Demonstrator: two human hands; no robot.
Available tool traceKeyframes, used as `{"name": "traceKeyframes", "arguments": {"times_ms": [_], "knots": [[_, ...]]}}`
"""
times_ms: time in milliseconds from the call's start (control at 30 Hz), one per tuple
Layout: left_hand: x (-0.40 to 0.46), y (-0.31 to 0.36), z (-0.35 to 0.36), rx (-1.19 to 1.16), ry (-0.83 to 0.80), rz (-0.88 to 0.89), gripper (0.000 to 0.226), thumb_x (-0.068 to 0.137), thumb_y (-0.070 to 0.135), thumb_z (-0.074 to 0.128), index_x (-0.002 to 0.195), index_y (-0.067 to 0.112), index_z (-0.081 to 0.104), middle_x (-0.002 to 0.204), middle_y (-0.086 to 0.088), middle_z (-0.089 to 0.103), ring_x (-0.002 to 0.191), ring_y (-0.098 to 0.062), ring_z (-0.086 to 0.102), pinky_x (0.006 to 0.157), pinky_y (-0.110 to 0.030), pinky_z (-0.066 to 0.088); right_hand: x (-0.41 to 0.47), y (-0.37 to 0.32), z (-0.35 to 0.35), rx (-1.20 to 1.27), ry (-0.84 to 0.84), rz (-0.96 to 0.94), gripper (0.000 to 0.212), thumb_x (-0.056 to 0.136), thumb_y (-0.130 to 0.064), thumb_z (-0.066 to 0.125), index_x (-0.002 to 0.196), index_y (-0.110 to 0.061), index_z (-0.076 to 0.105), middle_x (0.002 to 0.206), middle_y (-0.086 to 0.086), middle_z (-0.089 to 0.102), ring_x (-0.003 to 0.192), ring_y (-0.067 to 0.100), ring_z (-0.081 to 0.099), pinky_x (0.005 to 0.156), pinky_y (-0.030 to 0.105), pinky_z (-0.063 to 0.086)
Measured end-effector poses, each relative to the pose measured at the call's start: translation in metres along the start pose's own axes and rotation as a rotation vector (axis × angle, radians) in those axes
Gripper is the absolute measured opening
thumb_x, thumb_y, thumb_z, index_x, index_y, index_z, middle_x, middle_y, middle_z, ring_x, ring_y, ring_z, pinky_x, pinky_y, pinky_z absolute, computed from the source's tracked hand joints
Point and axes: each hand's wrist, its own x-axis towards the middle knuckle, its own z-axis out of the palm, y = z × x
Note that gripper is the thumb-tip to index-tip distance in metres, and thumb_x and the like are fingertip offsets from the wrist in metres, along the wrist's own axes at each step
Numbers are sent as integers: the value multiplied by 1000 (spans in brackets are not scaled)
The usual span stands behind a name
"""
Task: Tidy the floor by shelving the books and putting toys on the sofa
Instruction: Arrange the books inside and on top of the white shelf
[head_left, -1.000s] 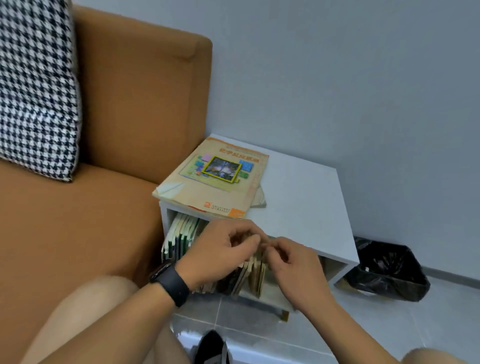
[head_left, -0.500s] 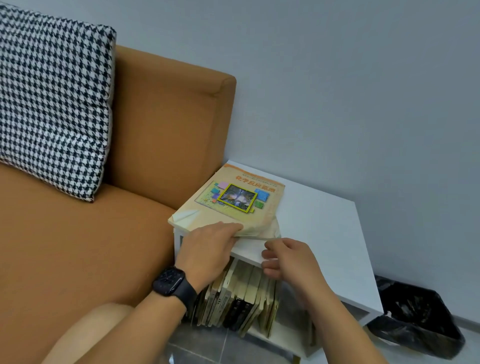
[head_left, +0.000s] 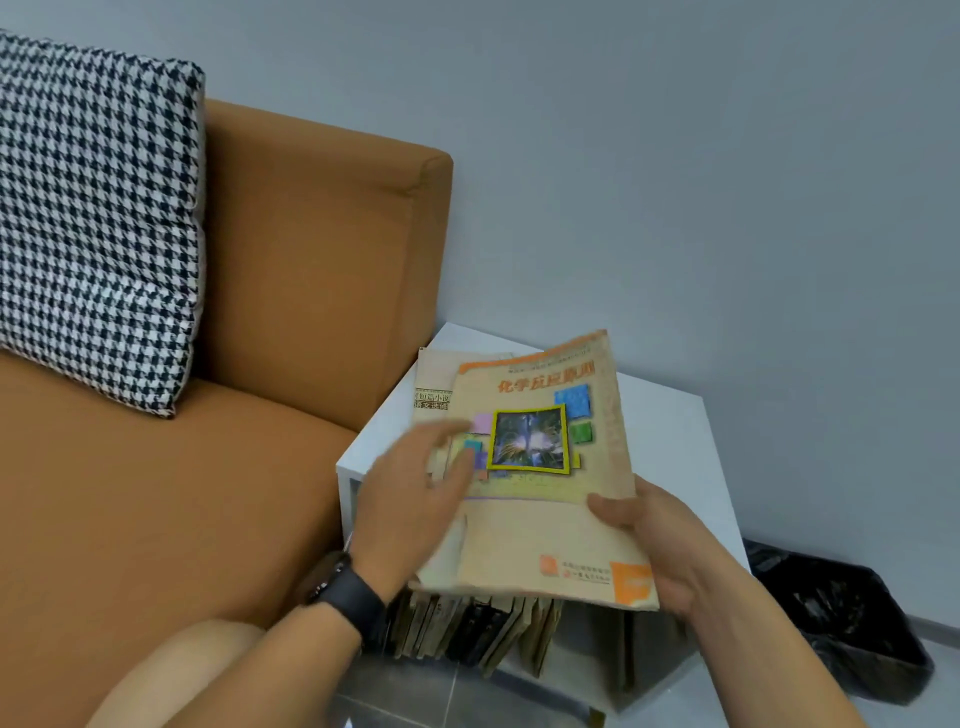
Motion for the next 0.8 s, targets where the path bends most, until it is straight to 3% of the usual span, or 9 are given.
{"name": "traceKeyframes", "arguments": {"times_ms": [67, 100, 167, 233, 300, 433, 600, 700, 800], "knots": [[13, 0, -7, -171, 36, -267, 42, 93, 29, 71, 131, 31, 54, 125, 13, 55, 108, -7, 59, 85, -19, 50, -5, 2, -12, -48, -68, -18, 37, 94, 4, 55, 130, -4, 59, 117, 24, 71, 105, 45, 69, 90, 59, 55], [15, 4, -9, -382, -6, -414, 48, 93, 25, 72, 135, 28, 50, 128, 8, 57, 107, -9, 61, 86, -18, 50, -9, 4, -16, -75, -115, -17, 40, 90, 1, 62, 130, -4, 59, 120, 25, 69, 107, 46, 68, 91, 59, 54], [16, 5, -12, -742, -82, -571, 46, 94, 22, 69, 136, 26, 50, 127, 2, 67, 111, -17, 66, 99, -36, 52, -16, 8, -19, -124, -191, 17, 50, 80, -6, 71, 129, -3, 61, 122, 26, 68, 108, 47, 67, 88, 55, 56], [14, 6, -17, -855, -90, -560, 34, 98, 19, 62, 131, 22, 58, 122, -3, 72, 113, -27, 68, 102, -51, 50, -21, 11, -19, -173, -205, 45, 49, 79, -6, 74, 127, -3, 62, 120, 26, 69, 106, 46, 68, 86, 52, 57], [14, 9, -25, -901, -58, -551, 30, 101, 19, 56, 130, 15, 60, 120, -10, 73, 111, -33, 69, 101, -52, 51, -24, 13, -20, -264, -179, 41, 39, 87, -7, 71, 125, -5, 64, 117, 23, 71, 106, 43, 69, 91, 53, 56], [16, 9, -42, -836, -164, -500, 32, 98, 21, 60, 127, 8, 64, 119, -15, 73, 107, -31, 71, 94, -45, 57, -25, 17, -21, -500, -121, 27, 24, 95, -14, 66, 119, -11, 71, 110, 13, 76, 102, 34, 73, 98, 54, 54], [8, 1, -52, -697, -414, -389, 44, 83, 24, 65, 122, 3, 67, 113, -17, 74, 97, -29, 74, 76, -31, 61, -17, 42, -11, -733, -106, 92, 25, 91, -33, 73, 113, -21, 74, 104, -1, 78, 97, 21, 75, 92, 48, 58], [4, 1, -53, -604, -418, -324, 33, 85, 20, 73, 114, 5, 71, 107, -14, 76, 90, -26, 76, 74, -32, 60, -16, 62, 10, -719, -36, 65, 17, 99, -28, 63, 112, -22, 72, 100, -3, 78, 90, 15, 75, 76, 36, 61], [-5, 12, -59, -496, -347, -151, 17, 85, 28, 76, 93, 14, 81, 94, -9, 79, 82, -25, 77, 69, -32, 61, -13, 86, 34, -701, 32, -54, 24, 103, -31, 54, 120, -25, 69, 111, -5, 74, 100, 14, 70, 91, 38, 57]]}}
